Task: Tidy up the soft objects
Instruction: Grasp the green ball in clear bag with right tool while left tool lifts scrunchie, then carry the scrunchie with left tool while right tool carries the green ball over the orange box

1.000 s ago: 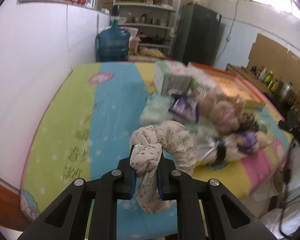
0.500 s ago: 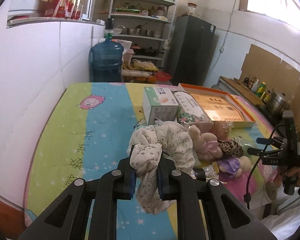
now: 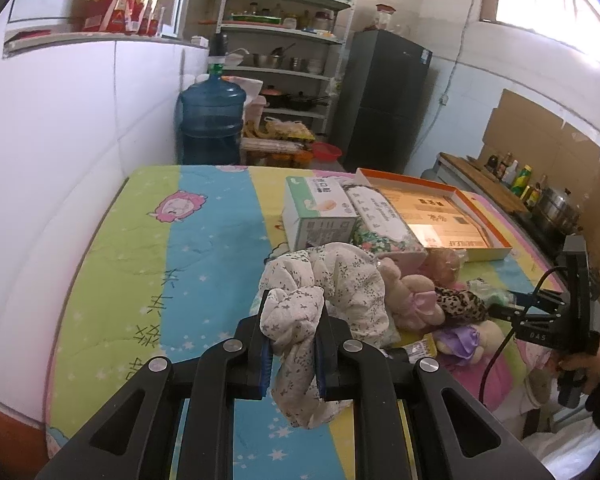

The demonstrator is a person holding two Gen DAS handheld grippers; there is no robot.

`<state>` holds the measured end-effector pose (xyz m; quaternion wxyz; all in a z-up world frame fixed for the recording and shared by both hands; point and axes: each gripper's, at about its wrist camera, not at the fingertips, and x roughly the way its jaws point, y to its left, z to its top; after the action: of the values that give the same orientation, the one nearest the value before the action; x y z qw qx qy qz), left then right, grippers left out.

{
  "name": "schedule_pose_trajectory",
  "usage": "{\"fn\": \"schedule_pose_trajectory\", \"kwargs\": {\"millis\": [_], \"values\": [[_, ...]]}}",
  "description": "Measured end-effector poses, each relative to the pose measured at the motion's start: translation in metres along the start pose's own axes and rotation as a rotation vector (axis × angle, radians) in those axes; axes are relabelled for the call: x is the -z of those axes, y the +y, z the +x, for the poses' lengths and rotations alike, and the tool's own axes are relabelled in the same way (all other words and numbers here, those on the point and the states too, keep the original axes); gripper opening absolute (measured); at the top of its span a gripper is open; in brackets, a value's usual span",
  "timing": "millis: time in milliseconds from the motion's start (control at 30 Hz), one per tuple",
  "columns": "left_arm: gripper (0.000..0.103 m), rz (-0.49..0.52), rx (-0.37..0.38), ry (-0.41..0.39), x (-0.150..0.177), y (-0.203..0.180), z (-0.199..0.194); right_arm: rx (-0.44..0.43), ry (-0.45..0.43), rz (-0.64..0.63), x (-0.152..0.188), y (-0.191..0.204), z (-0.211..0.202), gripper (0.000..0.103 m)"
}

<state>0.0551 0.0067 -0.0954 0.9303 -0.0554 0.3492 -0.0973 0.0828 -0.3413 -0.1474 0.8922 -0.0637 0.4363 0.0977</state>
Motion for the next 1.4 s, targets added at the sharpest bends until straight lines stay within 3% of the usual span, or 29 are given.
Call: {"fn": "schedule_pose_trajectory", "kwargs": {"millis": [300, 733, 1067, 1400], "values": [[0.016, 0.022, 0.06, -0.033, -0.01, -0.014, -0.011, 0.027, -0.077, 0.108, -0.003, -0.002, -0.034, 0.048], [0.016, 0.142, 0.198, -0.053, -0.047, -0.074, -0.002, 0.071, -0.174, 0.159, -0.016, -0.011, -0.089, 0.048], [0.016, 0.156, 0.274, -0.001, -0.079, -0.135, 0.047, 0.089, -0.21, 0.162, -0.036, -0.05, -0.097, 0.048], [0.016, 0.159, 0.266, 0.049, -0.113, -0.185, 0.12, 0.045, -0.203, 0.16, -0.073, -0.094, -0.058, 0.048]]}}
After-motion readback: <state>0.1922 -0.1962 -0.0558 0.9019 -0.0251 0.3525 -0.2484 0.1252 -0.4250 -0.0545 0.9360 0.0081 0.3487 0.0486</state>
